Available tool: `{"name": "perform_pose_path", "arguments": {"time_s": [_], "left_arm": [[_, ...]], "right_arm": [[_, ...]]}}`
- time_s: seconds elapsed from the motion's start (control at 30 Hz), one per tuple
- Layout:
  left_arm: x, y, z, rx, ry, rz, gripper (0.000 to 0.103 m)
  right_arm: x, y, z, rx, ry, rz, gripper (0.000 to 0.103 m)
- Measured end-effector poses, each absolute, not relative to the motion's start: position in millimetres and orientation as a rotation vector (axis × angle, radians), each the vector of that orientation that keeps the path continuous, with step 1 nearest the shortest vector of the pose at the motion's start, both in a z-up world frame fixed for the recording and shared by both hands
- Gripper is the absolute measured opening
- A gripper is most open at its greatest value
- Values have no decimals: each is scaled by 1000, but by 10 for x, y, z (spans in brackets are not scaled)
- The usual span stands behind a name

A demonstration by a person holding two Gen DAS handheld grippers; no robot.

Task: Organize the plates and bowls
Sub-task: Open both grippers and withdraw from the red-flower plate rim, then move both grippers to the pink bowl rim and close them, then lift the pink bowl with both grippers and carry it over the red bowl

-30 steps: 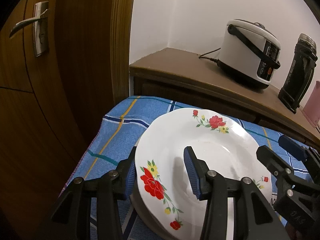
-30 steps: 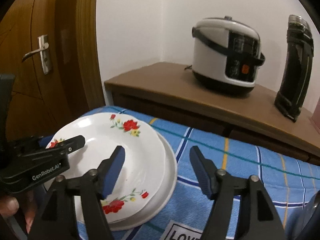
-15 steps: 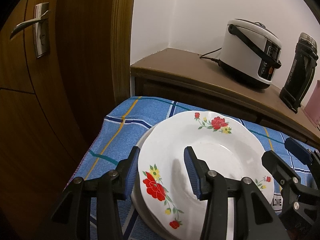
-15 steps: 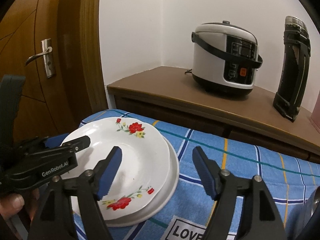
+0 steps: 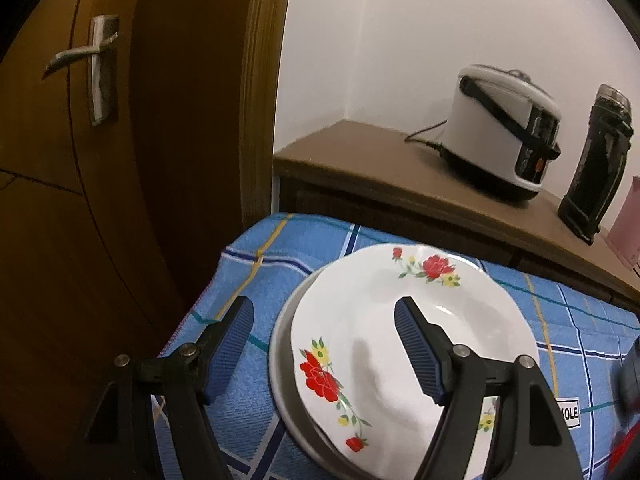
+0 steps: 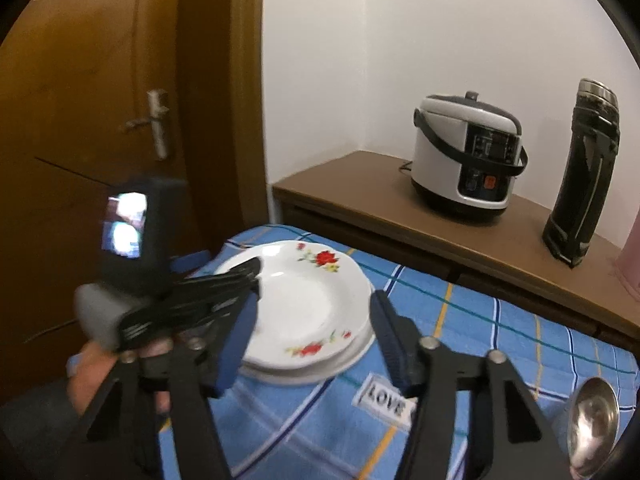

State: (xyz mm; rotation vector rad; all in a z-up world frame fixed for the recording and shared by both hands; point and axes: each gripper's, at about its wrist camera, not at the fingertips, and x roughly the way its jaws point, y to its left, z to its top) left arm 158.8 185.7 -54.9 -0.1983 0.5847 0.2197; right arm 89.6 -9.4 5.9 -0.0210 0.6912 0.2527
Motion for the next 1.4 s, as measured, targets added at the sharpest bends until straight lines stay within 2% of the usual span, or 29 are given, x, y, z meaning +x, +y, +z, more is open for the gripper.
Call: {"name": "perform_pose_path", "arguments": {"time_s": [0.23, 0.33, 0.4, 0.6, 0.77, 0.9, 1.13, 1.2, 1.23, 1.4], "left_arm": [[1136, 1499, -207, -177, 520, 160, 75], [866, 1075, -60, -141, 505, 52, 75], [717, 703, -38, -104, 518, -39, 75], [510, -265, -213, -67, 625, -320, 75], [485, -753, -339, -26, 675, -428, 75], [455, -964, -362, 5, 684, -470, 67], [506, -1085, -520, 15, 759, -513, 47], [517, -1115, -550, 0, 780, -538, 43], [528, -1134, -562, -5, 792, -550, 30], [546, -1142, -550, -28, 818, -553, 29]], "right_arm": [[-68, -987, 220, -44, 699, 79, 49], [-405, -1489, 27, -11, 780, -51, 43], [-564, -1717, -103, 20, 829, -111, 31], [-969, -2013, -290, 64, 902, -155, 26], [-1009, -2067, -371, 89, 903, -139, 21], [-991, -2093, -445, 106, 908, -130, 21], [-943, -2138, -518, 116, 917, -122, 21], [-939, -2145, -508, 130, 907, -115, 14], [-936, -2142, -492, 131, 897, -112, 13], [-920, -2188, -438, 152, 877, -114, 12]]}}
